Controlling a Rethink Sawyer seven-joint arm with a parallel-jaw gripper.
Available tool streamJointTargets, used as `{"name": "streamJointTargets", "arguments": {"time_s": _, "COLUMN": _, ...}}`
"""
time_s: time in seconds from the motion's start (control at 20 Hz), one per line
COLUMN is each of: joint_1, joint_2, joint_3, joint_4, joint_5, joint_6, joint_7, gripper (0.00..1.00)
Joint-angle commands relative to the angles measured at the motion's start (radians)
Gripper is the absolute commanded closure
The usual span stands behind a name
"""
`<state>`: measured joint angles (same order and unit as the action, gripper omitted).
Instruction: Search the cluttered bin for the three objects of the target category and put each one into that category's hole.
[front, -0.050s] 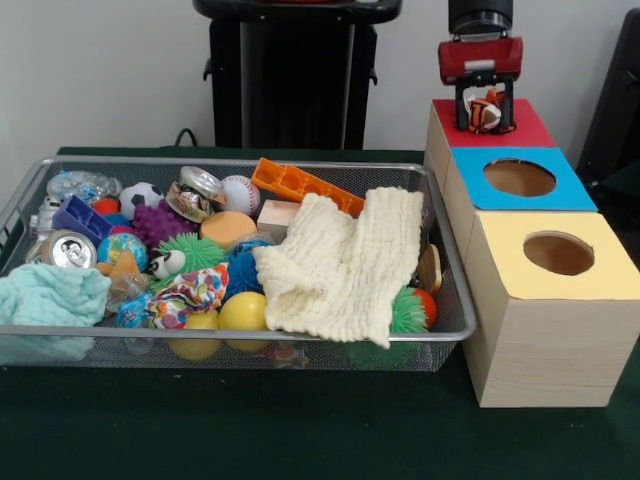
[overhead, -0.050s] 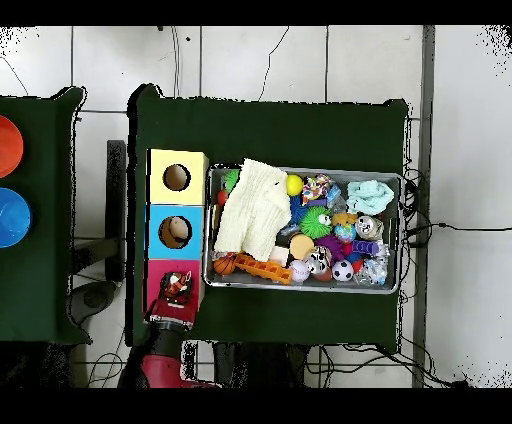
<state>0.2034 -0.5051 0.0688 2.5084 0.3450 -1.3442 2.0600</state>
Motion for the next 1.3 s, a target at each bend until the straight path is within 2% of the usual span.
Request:
{"name": "streamJointTargets", "arguments": {"time_s": 0.05, "joint_1": -0.048, "joint_2": 0.022, "joint_3": 0.059, "joint_4": -0.065, "joint_5": 0.139, "joint_6": 0.324, "joint_7": 0.155, "gripper": 0.00}}
{"name": "streamJointTargets", "arguments": {"time_s": 0.35, "joint_1": -0.031, "joint_2": -0.096, "joint_3": 0.055, "joint_4": -0.019, "joint_5": 0.167, "joint_6": 0.429, "joint_7": 0.135, "gripper": 0.00}}
{"name": "streamJointTargets", "arguments": {"time_s": 0.85, "joint_1": 0.005, "joint_2": -0.250, "joint_3": -0.005, "joint_4": 0.019, "joint_5": 0.152, "joint_6": 0.582, "joint_7": 0.140, "gripper": 0.00}}
{"name": "streamJointTargets", "arguments": {"time_s": 1.05, "joint_1": 0.000, "joint_2": -0.275, "joint_3": -0.028, "joint_4": 0.017, "joint_5": 0.115, "joint_6": 0.619, "joint_7": 0.148, "gripper": 0.00}}
{"name": "streamJointTargets", "arguments": {"time_s": 1.3, "joint_1": 0.012, "joint_2": -0.261, "joint_3": -0.046, "joint_4": 0.003, "joint_5": 0.094, "joint_6": 0.625, "joint_7": 0.170, "gripper": 0.00}}
